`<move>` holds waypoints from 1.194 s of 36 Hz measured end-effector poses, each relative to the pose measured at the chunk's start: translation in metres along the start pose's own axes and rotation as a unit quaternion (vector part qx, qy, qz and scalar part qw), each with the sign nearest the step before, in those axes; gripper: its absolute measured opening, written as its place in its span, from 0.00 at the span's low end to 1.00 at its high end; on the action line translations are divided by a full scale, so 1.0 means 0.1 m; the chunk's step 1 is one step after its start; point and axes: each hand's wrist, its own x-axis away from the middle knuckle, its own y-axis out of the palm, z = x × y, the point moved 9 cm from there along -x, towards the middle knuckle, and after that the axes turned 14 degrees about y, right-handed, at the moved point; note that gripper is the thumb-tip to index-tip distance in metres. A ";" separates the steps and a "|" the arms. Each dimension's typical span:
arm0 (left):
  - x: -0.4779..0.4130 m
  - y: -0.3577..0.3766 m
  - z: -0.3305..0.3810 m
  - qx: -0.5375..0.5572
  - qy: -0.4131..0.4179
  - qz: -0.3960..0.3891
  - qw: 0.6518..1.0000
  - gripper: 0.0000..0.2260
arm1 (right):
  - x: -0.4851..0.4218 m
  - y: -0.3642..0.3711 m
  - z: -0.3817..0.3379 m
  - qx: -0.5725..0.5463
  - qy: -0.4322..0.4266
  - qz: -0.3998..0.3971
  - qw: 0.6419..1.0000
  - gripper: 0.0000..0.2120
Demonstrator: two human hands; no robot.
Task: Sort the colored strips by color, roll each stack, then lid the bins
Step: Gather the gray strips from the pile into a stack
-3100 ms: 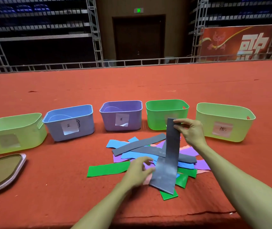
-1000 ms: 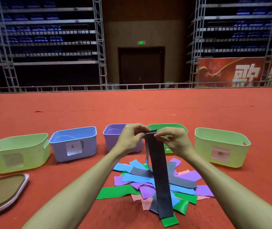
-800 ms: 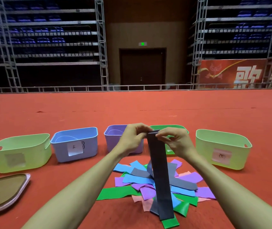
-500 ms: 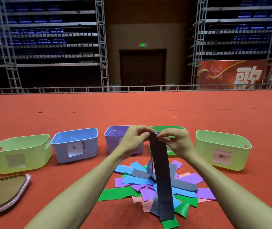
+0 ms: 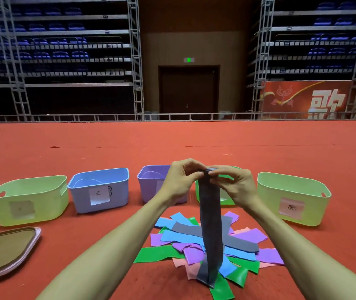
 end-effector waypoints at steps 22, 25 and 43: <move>0.47 0.51 -0.13 0.001 -0.014 -0.094 0.995 0.41 | -0.12 -0.36 -0.17 0.058 -0.020 0.118 0.991 0.10; 0.55 0.59 -0.18 -0.006 -0.014 -0.118 0.993 0.39 | -0.15 -0.41 -0.21 0.060 -0.025 0.123 0.990 0.11; 1.54 0.93 -0.66 0.071 -0.130 -0.157 0.976 0.34 | -0.25 -0.81 0.12 0.102 0.067 0.184 0.975 0.10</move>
